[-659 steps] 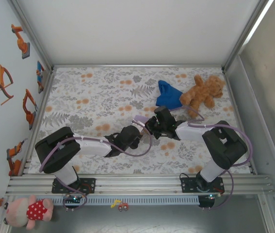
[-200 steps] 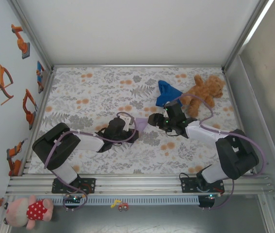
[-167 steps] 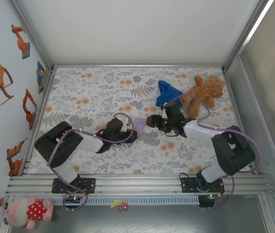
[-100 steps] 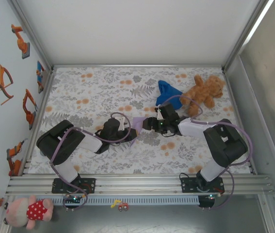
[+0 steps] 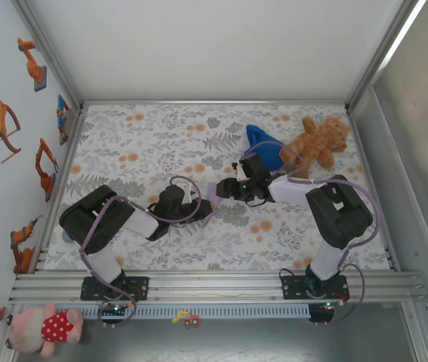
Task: Fold a paper plane with a square sheet of paper (pick it up from the middle)
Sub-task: Fold the wing for the fifth time at the center of the table.
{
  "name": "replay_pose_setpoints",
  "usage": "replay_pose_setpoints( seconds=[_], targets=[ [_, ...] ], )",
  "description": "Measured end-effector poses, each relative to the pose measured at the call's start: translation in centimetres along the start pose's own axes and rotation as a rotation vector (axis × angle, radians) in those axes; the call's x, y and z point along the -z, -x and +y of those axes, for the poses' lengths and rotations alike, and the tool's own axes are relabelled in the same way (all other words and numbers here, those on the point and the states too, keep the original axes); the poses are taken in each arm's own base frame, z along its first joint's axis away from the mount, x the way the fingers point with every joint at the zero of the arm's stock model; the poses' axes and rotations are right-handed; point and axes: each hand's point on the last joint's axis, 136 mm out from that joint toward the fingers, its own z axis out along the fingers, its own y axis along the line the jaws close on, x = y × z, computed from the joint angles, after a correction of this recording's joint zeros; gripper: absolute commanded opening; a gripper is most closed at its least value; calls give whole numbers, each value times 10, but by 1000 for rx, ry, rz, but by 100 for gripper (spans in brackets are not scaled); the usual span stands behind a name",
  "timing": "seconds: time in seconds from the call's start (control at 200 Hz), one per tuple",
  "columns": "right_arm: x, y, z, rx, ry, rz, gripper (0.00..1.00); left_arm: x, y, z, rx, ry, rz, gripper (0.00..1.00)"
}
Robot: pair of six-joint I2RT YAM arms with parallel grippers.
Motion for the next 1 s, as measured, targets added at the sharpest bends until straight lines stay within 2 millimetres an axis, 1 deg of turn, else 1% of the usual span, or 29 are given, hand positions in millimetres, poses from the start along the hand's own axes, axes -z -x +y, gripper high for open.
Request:
replay_pose_setpoints(
  seconds=[0.295, 0.481, 0.791, 0.997],
  targets=[
    [-10, 1, 1, 31, -27, 36, 63, -5, -5, 11, 45, 16, 14, 7],
    [-13, 1, 1, 49, -62, 54, 63, -4, -5, 10, 52, 10, 9, 10],
    [-15, 1, -1, 66, -111, 71, 62, -3, -4, 7, 55, -4, 0, 21],
    [-17, 0, -1, 70, -130, 82, 62, 1, -4, 6, 58, -1, -1, 25]
  ],
)
